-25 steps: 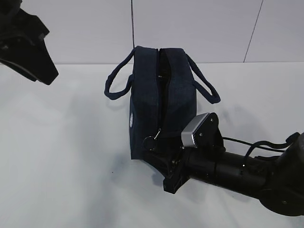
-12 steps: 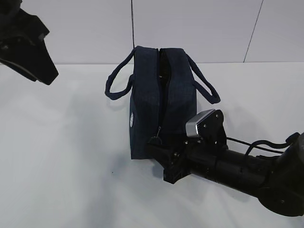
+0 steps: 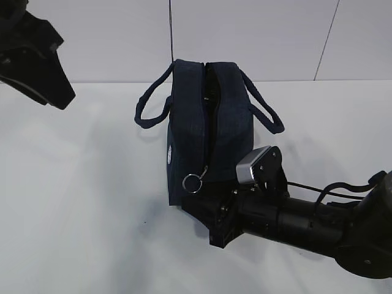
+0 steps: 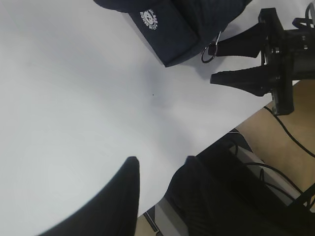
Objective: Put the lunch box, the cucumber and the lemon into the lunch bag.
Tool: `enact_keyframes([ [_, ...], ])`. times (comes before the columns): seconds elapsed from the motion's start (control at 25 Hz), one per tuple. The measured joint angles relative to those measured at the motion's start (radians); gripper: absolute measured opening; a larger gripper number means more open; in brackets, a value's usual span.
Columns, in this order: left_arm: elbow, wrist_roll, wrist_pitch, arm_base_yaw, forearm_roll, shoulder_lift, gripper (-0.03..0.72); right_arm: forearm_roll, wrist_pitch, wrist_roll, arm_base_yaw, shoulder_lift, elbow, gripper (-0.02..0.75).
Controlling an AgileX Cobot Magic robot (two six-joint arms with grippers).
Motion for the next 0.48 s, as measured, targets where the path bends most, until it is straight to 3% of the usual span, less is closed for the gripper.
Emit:
enact_keyframes([
  [0.28, 0.0, 0.0, 0.0, 0.0, 0.0, 0.0, 0.219, 0.091, 0.0, 0.008, 0.0, 0.0, 0.0, 0.37],
  [0.48, 0.0, 0.0, 0.0, 0.0, 0.0, 0.0, 0.219, 0.09, 0.0, 0.05, 0.0, 0.0, 0.0, 0.37],
])
